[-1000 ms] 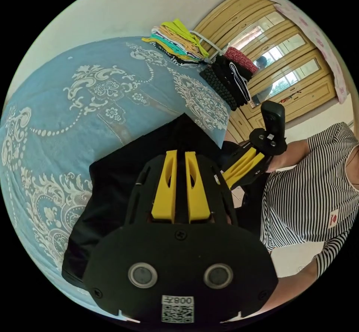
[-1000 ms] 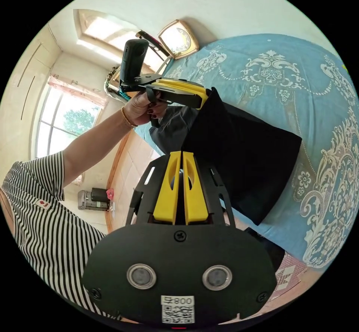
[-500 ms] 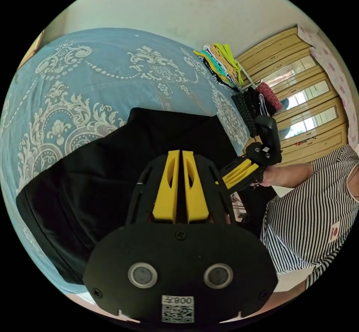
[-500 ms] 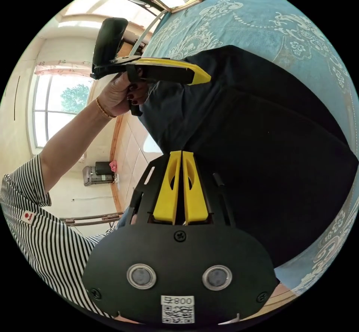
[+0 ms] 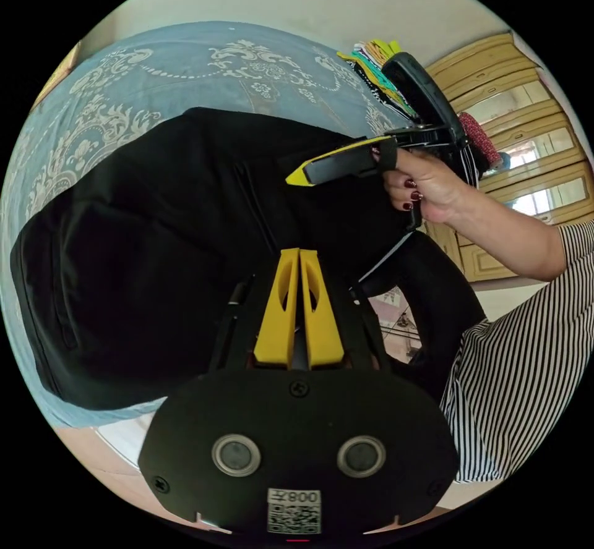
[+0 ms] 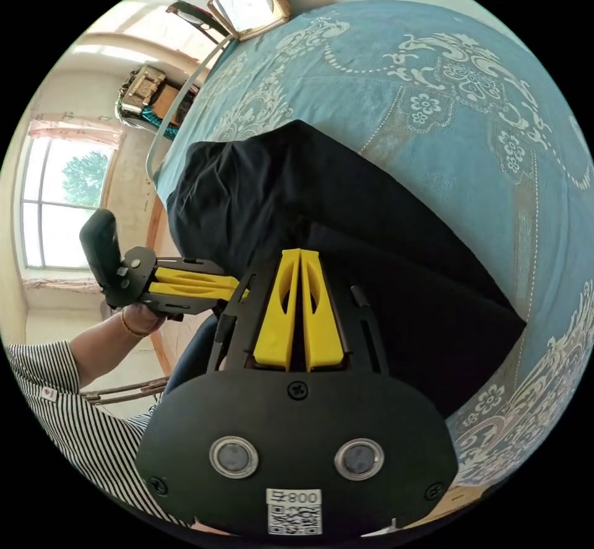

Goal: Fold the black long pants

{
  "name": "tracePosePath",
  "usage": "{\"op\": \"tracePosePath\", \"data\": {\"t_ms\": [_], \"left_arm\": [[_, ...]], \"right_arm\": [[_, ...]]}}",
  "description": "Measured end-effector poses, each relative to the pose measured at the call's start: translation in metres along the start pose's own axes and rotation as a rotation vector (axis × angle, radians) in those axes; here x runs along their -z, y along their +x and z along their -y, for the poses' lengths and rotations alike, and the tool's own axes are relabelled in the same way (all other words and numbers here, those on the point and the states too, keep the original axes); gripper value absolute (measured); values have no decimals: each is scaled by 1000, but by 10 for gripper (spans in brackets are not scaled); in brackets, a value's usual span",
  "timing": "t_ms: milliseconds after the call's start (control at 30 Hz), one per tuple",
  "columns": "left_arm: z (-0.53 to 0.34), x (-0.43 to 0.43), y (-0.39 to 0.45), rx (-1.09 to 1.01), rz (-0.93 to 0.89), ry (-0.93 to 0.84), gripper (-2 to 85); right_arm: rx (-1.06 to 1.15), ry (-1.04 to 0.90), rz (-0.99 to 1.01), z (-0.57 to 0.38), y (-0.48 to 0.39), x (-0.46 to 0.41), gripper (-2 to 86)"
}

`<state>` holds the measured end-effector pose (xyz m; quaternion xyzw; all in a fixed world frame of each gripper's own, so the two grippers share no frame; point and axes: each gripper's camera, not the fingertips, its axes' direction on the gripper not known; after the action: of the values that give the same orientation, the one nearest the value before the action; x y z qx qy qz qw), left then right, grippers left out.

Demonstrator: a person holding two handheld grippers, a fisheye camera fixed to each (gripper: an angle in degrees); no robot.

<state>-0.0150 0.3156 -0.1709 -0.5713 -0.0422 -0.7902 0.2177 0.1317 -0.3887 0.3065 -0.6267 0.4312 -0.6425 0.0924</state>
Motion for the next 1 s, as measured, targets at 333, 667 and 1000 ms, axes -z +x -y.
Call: {"op": "tracePosePath", "data": {"t_ms": [333, 667, 1000], "left_arm": [[-21, 12, 102, -124, -70, 68, 36], [9, 20, 230, -304, 16, 5, 82], [30, 52, 328, -313, 221, -39, 80]], "right_arm": [[-217, 227, -33, -146, 72, 84, 57], [-400, 178, 196, -231, 134, 55, 42], [-358, 196, 502, -275, 155, 53, 33]]}}
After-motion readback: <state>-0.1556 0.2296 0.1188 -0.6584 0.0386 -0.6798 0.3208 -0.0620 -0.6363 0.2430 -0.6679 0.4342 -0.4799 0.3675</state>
